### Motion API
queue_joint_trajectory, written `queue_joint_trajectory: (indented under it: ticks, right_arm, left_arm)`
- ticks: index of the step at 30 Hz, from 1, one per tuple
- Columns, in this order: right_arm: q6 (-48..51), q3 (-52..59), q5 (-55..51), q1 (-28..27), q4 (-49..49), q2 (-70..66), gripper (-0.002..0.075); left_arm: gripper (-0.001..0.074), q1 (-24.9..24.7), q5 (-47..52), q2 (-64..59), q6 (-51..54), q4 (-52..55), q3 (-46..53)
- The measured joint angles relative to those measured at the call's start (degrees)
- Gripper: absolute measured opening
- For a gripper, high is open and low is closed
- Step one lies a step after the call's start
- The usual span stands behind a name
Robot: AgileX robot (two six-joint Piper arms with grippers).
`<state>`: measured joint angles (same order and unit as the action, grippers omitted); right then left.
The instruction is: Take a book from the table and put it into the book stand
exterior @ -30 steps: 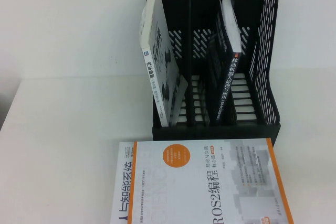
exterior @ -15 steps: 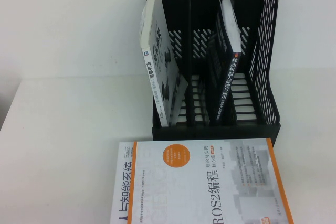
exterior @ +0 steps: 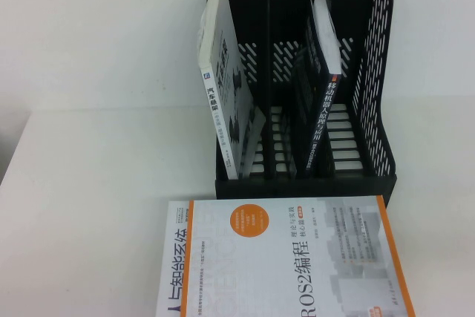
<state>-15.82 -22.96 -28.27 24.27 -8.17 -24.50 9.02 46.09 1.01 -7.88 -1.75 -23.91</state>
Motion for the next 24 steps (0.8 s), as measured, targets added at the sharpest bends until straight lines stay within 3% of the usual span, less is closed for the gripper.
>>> queue_joint_trajectory:
  ticks: [12, 19, 24]
  right_arm:
    - [0.0, 0.0, 0.0, 0.0, 0.1, 0.0, 0.0005]
    - [0.0, 0.0, 0.0, 0.0, 0.1, 0.0, 0.0005]
    - [0.0, 0.0, 0.0, 0.0, 0.1, 0.0, 0.0005]
  left_arm:
    - [0.0295, -1.7, -3.7, 0.0, 1.4, 1.7, 2.0]
    - [0.0271, -8.9, -21.2, 0.0, 5.0, 1.7, 10.9]
    - [0.027, -10.0, -31.1, 0.0, 5.0, 1.7, 18.3]
